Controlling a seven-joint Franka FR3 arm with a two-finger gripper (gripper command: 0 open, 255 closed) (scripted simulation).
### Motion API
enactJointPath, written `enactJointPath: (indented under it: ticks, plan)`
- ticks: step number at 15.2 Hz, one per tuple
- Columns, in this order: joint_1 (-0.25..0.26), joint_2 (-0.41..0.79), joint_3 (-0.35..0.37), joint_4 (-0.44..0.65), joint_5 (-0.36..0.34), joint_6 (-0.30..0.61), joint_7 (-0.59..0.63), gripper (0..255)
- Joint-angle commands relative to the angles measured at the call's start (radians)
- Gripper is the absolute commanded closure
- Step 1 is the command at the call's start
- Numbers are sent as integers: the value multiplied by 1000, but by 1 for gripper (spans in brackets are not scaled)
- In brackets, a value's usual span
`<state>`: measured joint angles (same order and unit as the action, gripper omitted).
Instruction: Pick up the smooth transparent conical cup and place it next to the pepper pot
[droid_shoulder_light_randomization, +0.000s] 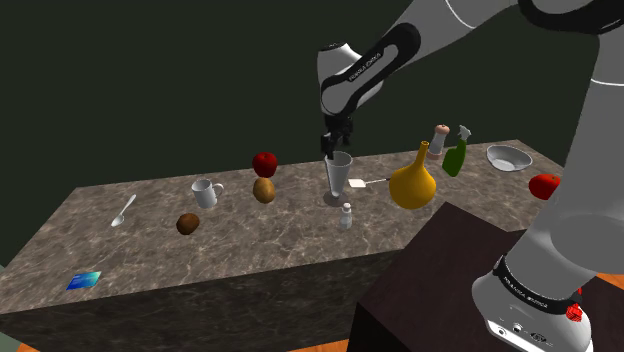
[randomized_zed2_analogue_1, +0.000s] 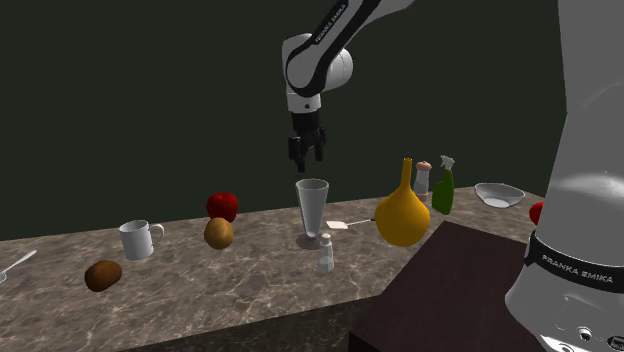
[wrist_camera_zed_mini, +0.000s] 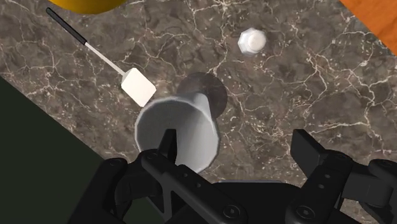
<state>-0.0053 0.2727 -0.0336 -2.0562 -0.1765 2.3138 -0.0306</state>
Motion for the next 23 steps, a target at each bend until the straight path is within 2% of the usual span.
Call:
enactJointPath:
  ticks: [1, 5, 13, 21, 22, 23]
  plan:
    - [2, 81, -4, 56, -13, 20, 10, 0]
    - [7, 239, -14, 186, -31, 37, 22, 0]
    - [-1, 315, -21, 190, -39, 111, 27, 0]
    - [-1, 315, -21, 190, -39, 110, 27, 0]
    - [-1, 315, -21, 190, -39, 110, 27, 255]
    - [-1, 315, -21, 190, -39, 110, 27, 255]
